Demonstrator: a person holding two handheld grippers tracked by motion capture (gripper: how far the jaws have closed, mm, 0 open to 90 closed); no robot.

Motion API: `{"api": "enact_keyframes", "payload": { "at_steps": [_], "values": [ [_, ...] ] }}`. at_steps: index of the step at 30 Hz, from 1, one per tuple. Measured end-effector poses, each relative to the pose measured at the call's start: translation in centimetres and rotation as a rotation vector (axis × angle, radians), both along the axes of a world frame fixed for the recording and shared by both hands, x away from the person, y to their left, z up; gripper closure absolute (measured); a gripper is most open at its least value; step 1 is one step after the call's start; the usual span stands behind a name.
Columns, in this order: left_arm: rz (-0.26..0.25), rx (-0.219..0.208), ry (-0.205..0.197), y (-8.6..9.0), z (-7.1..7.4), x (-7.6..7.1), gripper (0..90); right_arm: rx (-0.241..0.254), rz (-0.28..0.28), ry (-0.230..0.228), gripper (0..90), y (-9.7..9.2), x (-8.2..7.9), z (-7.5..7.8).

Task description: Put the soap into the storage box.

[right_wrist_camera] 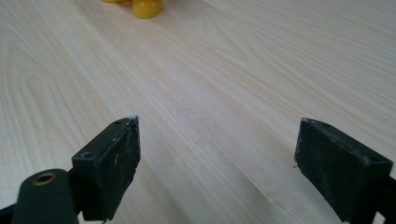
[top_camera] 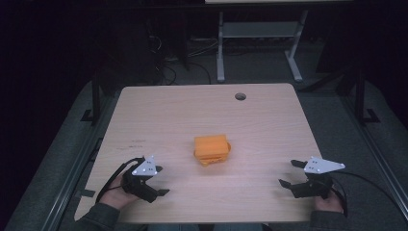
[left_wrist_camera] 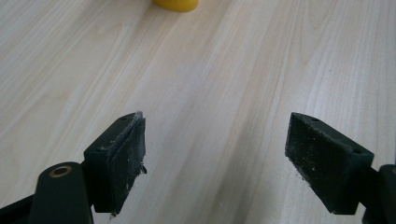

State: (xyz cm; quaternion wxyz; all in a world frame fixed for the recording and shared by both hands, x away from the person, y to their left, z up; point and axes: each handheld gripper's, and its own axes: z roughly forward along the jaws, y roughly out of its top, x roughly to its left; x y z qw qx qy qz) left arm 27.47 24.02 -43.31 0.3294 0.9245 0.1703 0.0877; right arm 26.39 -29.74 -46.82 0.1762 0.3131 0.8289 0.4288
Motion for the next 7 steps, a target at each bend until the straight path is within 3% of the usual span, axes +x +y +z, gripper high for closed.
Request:
{"api": "enact_keyframes", "payload": {
  "at_steps": [7],
  "values": [
    [0.026, 0.003, -0.022, 0.37, -0.72, -0.45, 17.6, 0.003, 0.018, 0.004, 13.7, 0.26, -0.03, 0.09]
  ]
}}
